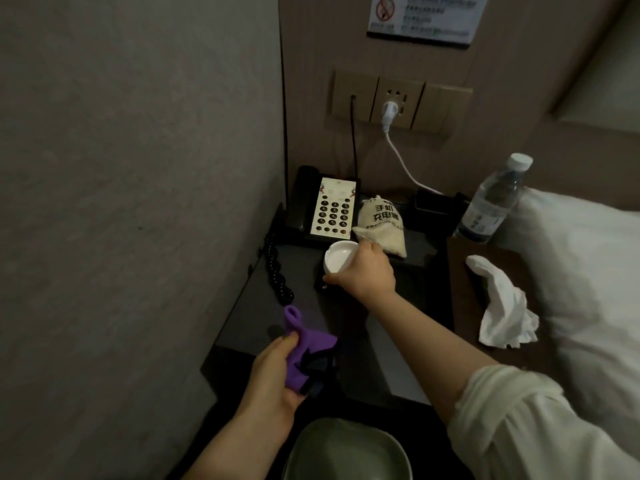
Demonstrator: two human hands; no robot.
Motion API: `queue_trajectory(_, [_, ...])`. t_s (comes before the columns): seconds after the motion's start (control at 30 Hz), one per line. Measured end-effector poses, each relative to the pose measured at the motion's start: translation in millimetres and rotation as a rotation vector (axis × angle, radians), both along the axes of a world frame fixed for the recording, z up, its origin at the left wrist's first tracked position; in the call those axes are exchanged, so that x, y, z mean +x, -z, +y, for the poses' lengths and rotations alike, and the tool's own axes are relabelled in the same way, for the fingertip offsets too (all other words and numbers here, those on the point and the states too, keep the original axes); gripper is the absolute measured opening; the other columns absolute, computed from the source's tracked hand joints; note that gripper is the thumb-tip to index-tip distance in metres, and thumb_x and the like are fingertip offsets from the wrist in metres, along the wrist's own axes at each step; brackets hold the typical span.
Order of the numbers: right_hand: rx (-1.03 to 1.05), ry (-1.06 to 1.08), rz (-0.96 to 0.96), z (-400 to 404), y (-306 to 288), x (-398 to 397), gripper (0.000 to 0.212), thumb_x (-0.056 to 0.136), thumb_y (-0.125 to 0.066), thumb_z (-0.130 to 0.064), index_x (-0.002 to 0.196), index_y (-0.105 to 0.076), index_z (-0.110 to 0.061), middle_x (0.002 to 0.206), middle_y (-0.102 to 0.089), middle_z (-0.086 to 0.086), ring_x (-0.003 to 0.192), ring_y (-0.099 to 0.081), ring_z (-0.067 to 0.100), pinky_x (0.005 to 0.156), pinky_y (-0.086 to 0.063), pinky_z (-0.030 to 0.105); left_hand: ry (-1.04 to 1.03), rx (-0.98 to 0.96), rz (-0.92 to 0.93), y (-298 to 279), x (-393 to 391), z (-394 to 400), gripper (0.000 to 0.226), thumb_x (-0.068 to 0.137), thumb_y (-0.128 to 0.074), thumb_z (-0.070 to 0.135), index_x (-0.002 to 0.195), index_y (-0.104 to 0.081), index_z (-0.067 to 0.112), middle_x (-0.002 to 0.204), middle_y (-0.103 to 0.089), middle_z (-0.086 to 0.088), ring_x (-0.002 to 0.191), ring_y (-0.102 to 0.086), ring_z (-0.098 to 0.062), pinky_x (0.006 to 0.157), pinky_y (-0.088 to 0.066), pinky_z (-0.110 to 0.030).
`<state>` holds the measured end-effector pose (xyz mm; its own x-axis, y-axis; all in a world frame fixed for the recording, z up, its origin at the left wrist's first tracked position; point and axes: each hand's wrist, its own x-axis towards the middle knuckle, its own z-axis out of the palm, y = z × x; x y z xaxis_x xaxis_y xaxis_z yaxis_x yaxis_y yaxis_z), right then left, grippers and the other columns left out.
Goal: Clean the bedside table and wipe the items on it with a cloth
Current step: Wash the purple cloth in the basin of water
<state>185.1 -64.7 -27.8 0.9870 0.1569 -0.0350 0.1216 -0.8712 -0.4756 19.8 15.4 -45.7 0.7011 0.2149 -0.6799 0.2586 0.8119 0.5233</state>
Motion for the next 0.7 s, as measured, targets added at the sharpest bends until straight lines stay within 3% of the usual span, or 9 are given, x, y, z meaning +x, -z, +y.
queue_trajectory(0.23, [-0.013, 0.022, 0.020, 4, 9, -1, 0.096, 0.062, -0.085, -0.049, 0.137, -0.040, -0.009, 0.139, -0.041, 0.009, 0.129, -0.041, 0.028, 0.097, -0.044, 0.041, 0.008, -0.024, -0.056, -2, -11, 1, 0.032, 0.097, -0.046, 0.018, 0.121, -0.059, 0.002, 0.078, -0.073, -0.015, 0.060, -0.071, -0.023, 0.049, -0.058, -0.031])
queue_trajectory(0.43, [-0.033, 0.023, 0.041, 4, 11, 1, 0.097, 0.064, -0.083, -0.051, 0.138, -0.038, -0.009, 0.140, -0.040, 0.010, 0.130, -0.038, 0.029, 0.099, -0.043, 0.041, 0.032, -0.001, -0.032, -1, -21, 1, 0.032, 0.096, -0.047, 0.017, 0.121, -0.060, 0.002, 0.084, -0.073, -0.015, 0.065, -0.071, -0.024, 0.057, -0.058, -0.032])
queue_trajectory(0.5, [-0.054, 0.014, 0.060, 4, 11, 1, 0.101, 0.063, -0.084, -0.050, 0.141, -0.034, -0.010, 0.143, -0.037, 0.010, 0.133, -0.034, 0.028, 0.102, -0.041, 0.042, 0.036, 0.005, -0.021, -1, -22, 2, 0.030, 0.096, -0.047, 0.017, 0.119, -0.061, 0.003, 0.082, -0.073, -0.014, 0.064, -0.070, -0.023, 0.063, -0.055, -0.033])
queue_trajectory(0.63, [-0.038, -0.039, 0.134, -1, 8, -4, 0.120, 0.062, -0.087, -0.044, 0.151, -0.014, -0.012, 0.154, -0.022, 0.010, 0.143, -0.016, 0.029, 0.113, -0.028, 0.045, 0.046, 0.012, -0.025, -3, -27, 4, 0.023, 0.098, -0.045, 0.019, 0.104, -0.064, 0.007, 0.075, -0.074, -0.011, 0.060, -0.071, -0.020, 0.054, -0.057, -0.029])
queue_trajectory(0.7, [-0.012, -0.064, 0.134, -6, 4, -10, 0.123, 0.064, -0.087, -0.040, 0.153, -0.008, -0.011, 0.158, -0.013, 0.009, 0.146, -0.007, 0.029, 0.117, -0.020, 0.044, 0.054, 0.038, -0.053, -8, -31, 1, 0.022, 0.098, -0.044, 0.020, 0.100, -0.064, 0.011, 0.077, -0.075, -0.010, 0.063, -0.072, -0.019, 0.057, -0.056, -0.031])
